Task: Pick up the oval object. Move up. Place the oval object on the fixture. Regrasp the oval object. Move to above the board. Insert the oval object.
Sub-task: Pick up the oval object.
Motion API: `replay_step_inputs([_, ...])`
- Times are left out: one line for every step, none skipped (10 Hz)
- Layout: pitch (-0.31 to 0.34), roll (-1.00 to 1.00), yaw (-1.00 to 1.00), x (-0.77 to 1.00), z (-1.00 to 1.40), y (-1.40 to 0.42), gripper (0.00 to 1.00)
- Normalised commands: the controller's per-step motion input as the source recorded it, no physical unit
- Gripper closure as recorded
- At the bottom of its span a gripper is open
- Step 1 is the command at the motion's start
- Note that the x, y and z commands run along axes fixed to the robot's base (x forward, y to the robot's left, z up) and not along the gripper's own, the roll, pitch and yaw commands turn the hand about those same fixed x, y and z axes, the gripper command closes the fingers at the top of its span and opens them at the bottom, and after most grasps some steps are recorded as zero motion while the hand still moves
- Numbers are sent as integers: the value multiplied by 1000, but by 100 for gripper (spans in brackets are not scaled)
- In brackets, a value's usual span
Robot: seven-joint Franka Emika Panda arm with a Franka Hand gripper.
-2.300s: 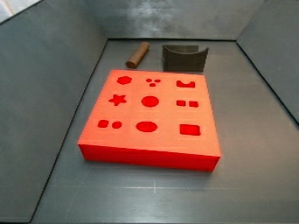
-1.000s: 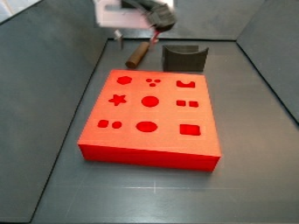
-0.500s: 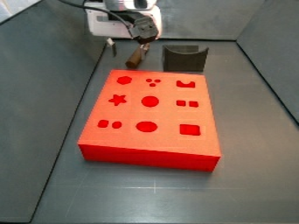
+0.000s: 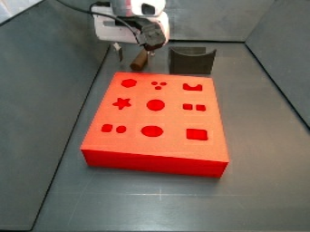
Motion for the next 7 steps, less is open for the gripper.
replay_step_inputs([0, 0, 0, 0, 0, 0, 100])
replay_step_inputs([0, 0, 0, 0, 0, 0, 100])
replay_step_inputs([0, 0, 0, 0, 0, 0, 100])
replay_step_inputs([0, 0, 0, 0, 0, 0, 100])
replay_step_inputs([0, 0, 0, 0, 0, 0, 100])
replay_step_inputs([0, 0, 0, 0, 0, 0, 100])
replay_step_inputs([0, 0, 0, 0, 0, 0, 100])
